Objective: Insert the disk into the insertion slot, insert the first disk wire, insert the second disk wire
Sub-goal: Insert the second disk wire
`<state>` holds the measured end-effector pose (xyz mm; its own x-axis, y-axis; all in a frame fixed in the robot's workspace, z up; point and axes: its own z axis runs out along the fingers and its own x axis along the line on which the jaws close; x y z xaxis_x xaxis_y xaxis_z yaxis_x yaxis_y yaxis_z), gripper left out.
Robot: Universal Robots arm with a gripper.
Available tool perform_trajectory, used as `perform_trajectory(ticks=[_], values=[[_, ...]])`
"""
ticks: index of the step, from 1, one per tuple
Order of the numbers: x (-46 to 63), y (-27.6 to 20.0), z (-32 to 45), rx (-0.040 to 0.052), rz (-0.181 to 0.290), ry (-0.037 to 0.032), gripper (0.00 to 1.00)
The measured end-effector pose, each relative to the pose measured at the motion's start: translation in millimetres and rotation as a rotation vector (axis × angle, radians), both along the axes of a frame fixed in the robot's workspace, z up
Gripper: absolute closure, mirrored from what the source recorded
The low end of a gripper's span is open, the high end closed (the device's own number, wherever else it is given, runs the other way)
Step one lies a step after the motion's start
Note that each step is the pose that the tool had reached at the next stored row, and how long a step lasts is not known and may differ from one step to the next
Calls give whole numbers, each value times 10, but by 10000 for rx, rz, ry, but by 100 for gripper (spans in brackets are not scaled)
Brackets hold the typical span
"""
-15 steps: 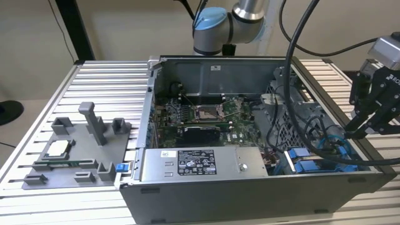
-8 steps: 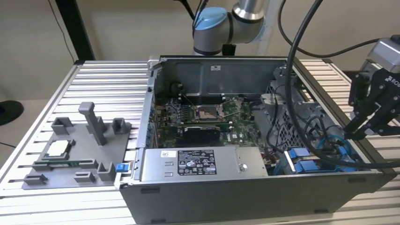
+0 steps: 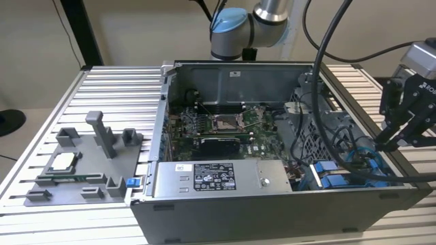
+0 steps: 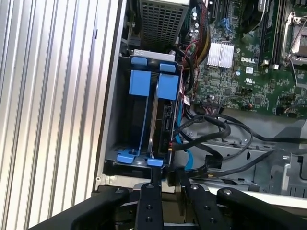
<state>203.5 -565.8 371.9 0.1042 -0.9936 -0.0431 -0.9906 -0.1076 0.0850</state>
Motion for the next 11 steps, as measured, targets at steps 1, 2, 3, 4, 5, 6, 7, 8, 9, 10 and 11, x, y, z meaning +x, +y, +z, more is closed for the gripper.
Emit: perform_trajectory(ticks=[1,2,3,4,5,6,7,8,9,10,11], values=[[0,7,-1,1,-1,0,0],[0,14,0,0,-3,0,0],[0,23,0,0,-2,0,0],[1,33,0,0,0,0,0],[1,36,-1,0,1,0,0],[2,36,-2,-2,4,0,0],[6,36,-4,-2,12,0,0],[10,37,-8,0,24,0,0],[15,37,-12,1,39,0,0],[19,36,-15,-1,55,0,0],[24,37,-19,0,71,0,0]])
